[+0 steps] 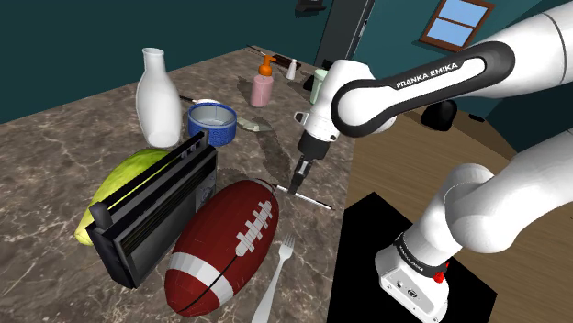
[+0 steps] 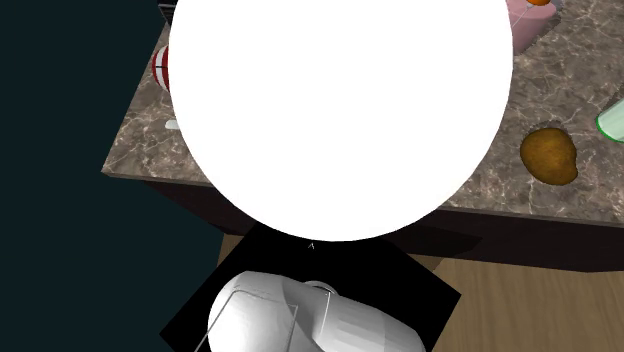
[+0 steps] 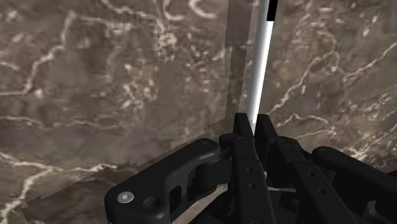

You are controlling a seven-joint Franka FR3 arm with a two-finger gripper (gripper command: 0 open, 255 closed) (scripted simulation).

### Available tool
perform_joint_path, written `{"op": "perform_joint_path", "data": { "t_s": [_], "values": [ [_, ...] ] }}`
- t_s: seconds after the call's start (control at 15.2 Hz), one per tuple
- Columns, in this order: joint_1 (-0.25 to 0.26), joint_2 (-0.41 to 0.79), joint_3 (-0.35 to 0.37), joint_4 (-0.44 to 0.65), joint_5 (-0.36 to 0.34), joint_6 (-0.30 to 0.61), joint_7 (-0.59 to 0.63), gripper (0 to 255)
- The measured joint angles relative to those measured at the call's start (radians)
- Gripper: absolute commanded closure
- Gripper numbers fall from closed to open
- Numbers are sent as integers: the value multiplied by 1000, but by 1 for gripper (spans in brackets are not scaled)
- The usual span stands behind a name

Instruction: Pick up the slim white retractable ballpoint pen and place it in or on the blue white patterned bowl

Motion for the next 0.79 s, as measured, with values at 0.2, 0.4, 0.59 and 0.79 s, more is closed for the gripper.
{"op": "perform_joint_path", "data": {
  "t_s": [0.2,0.4,0.59,0.79],
  "values": [
    [-5,-25,-2,17,-14,-40,16,255],
    [-10,-63,-6,30,-28,-90,31,255],
    [-15,-84,-8,54,-41,-133,46,255],
    [-20,-111,-12,78,-54,-183,61,255]
  ]
}}
